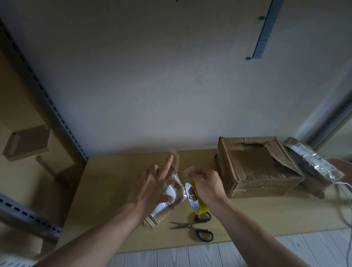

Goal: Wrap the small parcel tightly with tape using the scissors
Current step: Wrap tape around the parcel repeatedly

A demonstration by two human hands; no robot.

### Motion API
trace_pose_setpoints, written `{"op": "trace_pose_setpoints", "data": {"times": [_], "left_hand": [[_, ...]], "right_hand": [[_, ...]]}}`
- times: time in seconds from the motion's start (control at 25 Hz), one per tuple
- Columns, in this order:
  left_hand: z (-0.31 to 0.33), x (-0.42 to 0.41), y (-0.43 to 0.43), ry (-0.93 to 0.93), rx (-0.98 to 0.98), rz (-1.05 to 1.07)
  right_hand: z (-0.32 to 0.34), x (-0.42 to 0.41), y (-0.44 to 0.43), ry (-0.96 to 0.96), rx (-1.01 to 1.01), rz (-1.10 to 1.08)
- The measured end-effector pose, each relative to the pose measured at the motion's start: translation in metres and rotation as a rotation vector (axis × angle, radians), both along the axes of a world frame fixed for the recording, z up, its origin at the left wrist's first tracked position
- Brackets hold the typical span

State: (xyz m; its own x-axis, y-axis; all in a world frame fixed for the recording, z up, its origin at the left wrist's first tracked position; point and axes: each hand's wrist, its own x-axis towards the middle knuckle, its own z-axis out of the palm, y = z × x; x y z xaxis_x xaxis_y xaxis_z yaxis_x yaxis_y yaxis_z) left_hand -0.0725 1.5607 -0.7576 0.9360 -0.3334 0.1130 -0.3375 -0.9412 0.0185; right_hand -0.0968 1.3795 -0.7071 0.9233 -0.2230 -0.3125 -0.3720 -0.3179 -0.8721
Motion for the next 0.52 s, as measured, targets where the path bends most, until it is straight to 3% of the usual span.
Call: {"op": "trace_pose_setpoints", "data": {"times": [0.16, 0.28, 0.32, 0.4, 0.52], "left_hand": [[0.0, -0.002, -0.008, 0.198, -0.242, 0.076], [-0.001, 0.003, -0.004, 0.449, -0.682, 0.1], [-0.001, 0.006, -0.003, 0.518, -0.745, 0.099], [0.008, 0.005, -0.004, 0.573, -0.665, 0.054], [0.008, 0.001, -0.005, 0.435, -0.62, 0.152]], "right_hand": [[0.0, -0.001, 0.006, -0.005, -0.019, 0.044], [0.002, -0.001, 0.006, 0.002, -0.059, 0.088], [0.002, -0.001, 0.006, 0.007, -0.077, 0.095], [0.005, -0.002, 0.003, -0.007, -0.121, 0.069], [0.012, 0.001, -0.009, -0.119, -0.141, -0.09]]}}
